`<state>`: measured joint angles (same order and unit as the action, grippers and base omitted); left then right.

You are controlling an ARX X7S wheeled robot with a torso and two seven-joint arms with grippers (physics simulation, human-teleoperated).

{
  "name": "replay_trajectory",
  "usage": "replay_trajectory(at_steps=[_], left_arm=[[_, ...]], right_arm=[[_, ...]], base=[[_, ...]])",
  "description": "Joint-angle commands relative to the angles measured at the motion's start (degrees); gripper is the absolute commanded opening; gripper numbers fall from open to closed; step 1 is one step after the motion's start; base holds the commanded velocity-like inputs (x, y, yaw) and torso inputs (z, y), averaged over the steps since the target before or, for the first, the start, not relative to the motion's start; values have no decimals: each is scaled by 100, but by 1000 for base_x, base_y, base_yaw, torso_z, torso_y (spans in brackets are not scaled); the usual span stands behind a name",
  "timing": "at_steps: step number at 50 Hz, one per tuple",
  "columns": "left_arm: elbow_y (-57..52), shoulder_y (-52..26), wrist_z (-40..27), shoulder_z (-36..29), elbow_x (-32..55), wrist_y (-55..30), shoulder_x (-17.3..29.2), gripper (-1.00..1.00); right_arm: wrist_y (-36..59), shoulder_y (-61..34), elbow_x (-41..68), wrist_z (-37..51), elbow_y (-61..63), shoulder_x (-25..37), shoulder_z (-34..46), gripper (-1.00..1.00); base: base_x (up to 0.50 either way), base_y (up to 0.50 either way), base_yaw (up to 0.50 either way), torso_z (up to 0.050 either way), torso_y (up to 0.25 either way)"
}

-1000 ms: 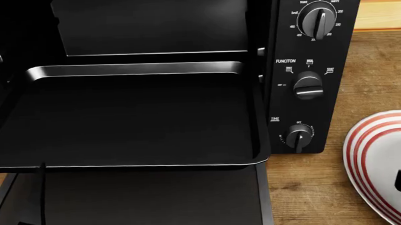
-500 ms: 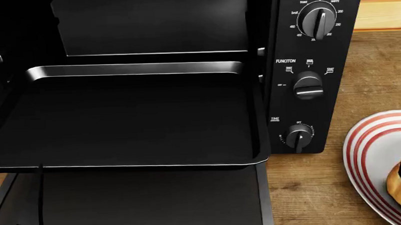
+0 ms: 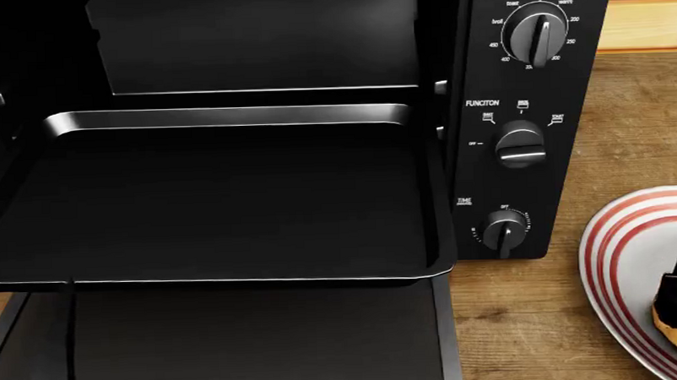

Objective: Pick the bread from the tray and place it on the plate on the counter.

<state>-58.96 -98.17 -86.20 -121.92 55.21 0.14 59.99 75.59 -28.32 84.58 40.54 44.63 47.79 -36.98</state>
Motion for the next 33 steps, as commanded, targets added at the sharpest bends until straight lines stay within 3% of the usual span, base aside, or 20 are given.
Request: replay_trajectory(at_steps=[1,20,33], left_arm=[[45,61,-21,-16,-48,26,-60,100],[15,137,-17,23,-113,9,-25,100],[32,114,-9,52,-71,-8,-95,100]], right_arm=[[-105,208,1530,911,573,333,-691,100],[-698,946,3196,1530,1237,593,-1652,100],[-895,612,3751,1949,1504,722,-1209,100]], base=[[0,0,0,0,0],[0,0,0,0,0],[0,0,0,0,0]])
